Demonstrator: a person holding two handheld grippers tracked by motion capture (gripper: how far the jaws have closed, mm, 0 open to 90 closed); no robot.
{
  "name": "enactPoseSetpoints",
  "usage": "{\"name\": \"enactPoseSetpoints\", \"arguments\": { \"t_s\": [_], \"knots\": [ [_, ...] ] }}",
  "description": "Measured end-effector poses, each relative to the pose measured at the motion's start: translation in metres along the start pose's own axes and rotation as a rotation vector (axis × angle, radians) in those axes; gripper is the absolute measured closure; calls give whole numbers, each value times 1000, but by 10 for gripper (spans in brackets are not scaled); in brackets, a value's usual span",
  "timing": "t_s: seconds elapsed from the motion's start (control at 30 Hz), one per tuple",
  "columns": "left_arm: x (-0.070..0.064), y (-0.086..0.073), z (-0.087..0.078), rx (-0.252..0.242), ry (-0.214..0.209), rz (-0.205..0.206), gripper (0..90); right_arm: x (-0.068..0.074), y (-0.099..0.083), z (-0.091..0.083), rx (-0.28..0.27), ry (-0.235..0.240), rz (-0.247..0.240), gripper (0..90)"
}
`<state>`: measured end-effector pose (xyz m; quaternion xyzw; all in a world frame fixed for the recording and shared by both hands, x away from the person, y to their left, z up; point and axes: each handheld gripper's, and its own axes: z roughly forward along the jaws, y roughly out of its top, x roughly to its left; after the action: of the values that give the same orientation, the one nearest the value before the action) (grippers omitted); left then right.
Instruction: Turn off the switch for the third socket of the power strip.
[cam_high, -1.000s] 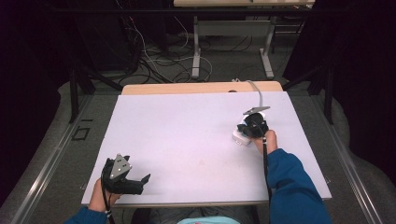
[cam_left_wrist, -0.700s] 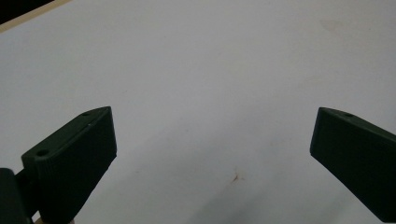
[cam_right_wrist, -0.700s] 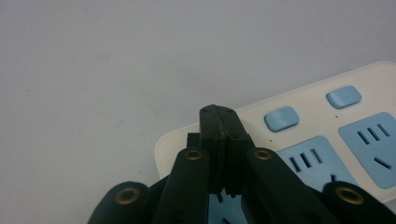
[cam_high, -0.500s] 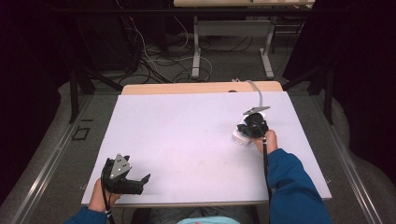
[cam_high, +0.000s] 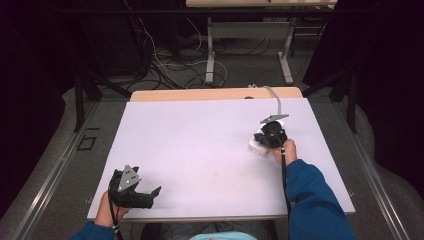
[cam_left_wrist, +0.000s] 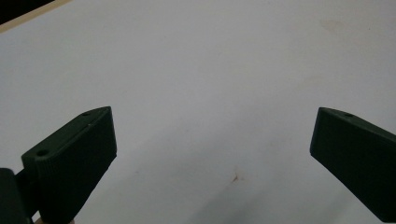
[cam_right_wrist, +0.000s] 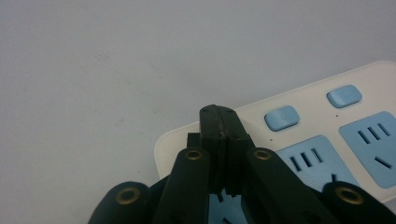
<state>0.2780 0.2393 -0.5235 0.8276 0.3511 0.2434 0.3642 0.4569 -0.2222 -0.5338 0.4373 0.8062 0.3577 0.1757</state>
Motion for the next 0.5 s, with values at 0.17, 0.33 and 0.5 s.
{"name": "enactPoseSetpoints", "arguments": {
  "t_s": [0.17, 0.33, 0.5],
  "knots": [
    [0, 0, 0, 0, 1, 0, 6, 0, 0, 0, -1, 0, 0, 900],
    [0, 0, 0, -3, 2, -3, 6, 0, 0, 0, 0, 0, 1, 900],
    [0, 0, 0, -2, 0, -1, 6, 0, 0, 0, -1, 0, 2, 900]
  ]
}}
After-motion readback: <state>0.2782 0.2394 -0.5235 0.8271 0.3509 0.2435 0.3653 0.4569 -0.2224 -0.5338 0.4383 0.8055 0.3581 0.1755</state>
